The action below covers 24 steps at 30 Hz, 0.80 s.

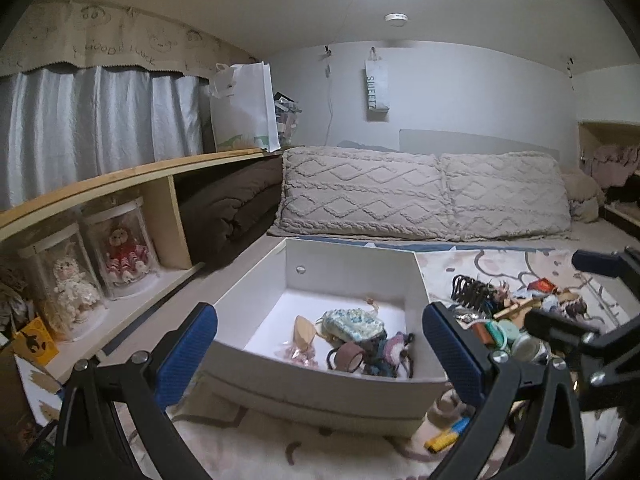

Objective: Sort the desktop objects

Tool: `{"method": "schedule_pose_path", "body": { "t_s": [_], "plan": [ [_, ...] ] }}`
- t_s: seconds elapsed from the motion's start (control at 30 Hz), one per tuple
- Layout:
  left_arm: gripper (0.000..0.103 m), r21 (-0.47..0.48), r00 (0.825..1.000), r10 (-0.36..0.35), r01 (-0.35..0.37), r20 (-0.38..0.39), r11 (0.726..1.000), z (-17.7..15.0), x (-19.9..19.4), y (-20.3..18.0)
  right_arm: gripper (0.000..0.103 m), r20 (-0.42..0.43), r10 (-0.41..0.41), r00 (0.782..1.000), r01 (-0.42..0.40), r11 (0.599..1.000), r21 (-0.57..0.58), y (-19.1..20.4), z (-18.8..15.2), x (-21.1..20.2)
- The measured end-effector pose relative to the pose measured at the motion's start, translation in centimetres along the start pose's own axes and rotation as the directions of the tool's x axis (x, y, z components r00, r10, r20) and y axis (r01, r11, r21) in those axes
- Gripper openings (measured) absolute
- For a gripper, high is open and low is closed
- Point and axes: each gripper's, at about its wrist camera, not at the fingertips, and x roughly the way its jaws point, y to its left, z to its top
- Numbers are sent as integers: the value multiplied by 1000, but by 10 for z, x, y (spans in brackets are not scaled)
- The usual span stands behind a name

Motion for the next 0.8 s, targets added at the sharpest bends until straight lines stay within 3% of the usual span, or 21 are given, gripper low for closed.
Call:
{"method": "schedule_pose_path", "body": {
  "t_s": [0.8],
  "plan": [
    [103,64,998,-63,63,10,996,-41,-65,-2,103,9,-17,1000,17,999,43,14,-48,-59]
  ]
}}
